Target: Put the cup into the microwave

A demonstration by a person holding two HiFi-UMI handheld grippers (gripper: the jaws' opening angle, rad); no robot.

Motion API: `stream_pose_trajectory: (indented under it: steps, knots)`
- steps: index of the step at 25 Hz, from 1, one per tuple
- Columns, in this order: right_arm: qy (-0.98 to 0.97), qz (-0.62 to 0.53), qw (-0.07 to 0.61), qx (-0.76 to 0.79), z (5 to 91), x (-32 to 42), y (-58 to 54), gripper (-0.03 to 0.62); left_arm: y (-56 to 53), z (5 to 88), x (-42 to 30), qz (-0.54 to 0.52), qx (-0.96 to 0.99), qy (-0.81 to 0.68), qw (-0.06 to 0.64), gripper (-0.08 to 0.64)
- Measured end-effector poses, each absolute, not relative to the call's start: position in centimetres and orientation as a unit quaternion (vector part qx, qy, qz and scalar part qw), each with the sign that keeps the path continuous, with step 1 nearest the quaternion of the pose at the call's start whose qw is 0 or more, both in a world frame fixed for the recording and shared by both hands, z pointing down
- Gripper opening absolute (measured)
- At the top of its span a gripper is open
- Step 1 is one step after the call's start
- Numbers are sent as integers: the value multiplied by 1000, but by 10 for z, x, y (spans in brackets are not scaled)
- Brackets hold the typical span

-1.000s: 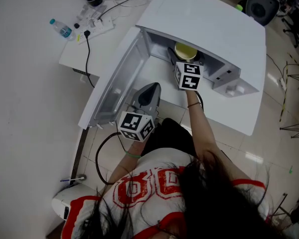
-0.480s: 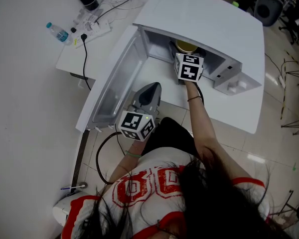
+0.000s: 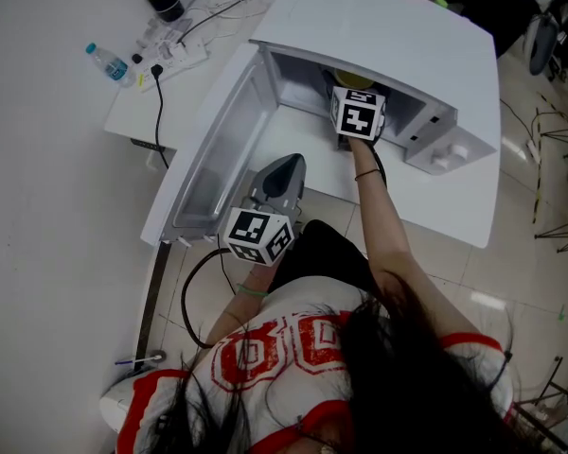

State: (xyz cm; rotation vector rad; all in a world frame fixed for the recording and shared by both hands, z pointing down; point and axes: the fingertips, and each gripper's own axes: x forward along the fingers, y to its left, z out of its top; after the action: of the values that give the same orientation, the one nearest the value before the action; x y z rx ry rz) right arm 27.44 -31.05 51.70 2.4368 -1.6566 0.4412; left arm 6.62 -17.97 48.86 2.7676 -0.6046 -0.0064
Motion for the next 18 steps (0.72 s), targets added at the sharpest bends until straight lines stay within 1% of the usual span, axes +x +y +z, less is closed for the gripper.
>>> stream_pose_trajectory:
  steps: [4,10,18]
  knots:
    - [-549,148,84,818,517,279,-313,466,-177,490,65,-5,965,-211,155,-2]
    - [-538,138,107,824,518,288,-315,468,-176,494,61,-7,964,-215,157,-2]
    - [-541,124,92,827,512,285,-311,466,-178,493,56,-13,963,-218,157,-2]
